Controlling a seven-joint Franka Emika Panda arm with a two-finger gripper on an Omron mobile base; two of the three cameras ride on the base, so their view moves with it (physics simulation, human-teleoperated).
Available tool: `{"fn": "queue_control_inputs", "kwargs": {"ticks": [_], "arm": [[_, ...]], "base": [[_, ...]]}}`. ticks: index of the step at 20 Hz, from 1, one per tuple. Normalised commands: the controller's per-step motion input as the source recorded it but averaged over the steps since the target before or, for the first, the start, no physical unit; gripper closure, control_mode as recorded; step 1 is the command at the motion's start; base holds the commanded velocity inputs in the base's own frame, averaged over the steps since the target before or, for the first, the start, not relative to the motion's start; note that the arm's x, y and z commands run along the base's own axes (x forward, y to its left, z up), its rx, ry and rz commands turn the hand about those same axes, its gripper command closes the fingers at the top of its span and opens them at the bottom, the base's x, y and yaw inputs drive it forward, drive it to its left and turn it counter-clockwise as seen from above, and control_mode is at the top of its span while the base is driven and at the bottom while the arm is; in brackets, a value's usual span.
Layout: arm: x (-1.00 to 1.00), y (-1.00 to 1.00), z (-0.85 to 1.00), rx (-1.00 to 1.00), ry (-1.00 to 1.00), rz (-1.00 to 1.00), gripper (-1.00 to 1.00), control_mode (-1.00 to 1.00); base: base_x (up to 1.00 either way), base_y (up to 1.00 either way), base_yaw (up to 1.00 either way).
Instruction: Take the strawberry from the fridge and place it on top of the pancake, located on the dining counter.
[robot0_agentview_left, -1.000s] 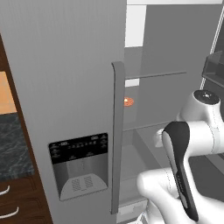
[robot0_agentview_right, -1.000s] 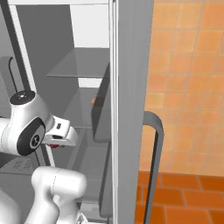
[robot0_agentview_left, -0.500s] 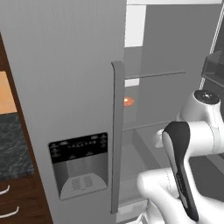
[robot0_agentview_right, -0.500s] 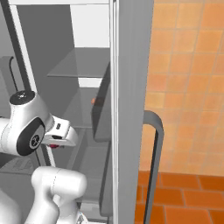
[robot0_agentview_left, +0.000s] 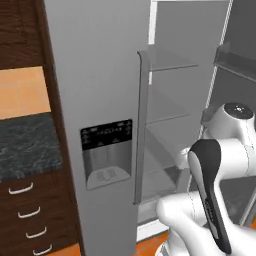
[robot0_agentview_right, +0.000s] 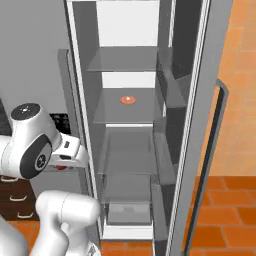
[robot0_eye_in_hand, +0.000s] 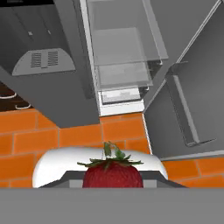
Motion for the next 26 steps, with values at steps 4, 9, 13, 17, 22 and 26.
{"fn": "queue_control_inputs", "kwargs": {"ticks": [4, 9, 13, 17, 22, 26], "arm": [[0.00, 0.00, 0.00, 0.00, 0.00, 0.00, 1.00, 1.00], [0.00, 0.00, 0.00, 0.00, 0.00, 0.00, 1.00, 1.00], [0.00, 0.00, 0.00, 0.00, 0.00, 0.00, 1.00, 1.00], [0.00, 0.00, 0.00, 0.00, 0.00, 0.00, 1.00, 1.00], [0.00, 0.00, 0.00, 0.00, 0.00, 0.00, 1.00, 1.00], [0.00, 0.00, 0.00, 0.00, 0.00, 0.00, 1.00, 1.00]], "base": [[-0.61, 0.39, -0.72], [-0.83, 0.10, -0.78], [-0.68, 0.06, -0.85], [-0.10, 0.00, -0.97], [-0.12, -0.07, -0.94], [0.00, -0.56, -0.86]]}}
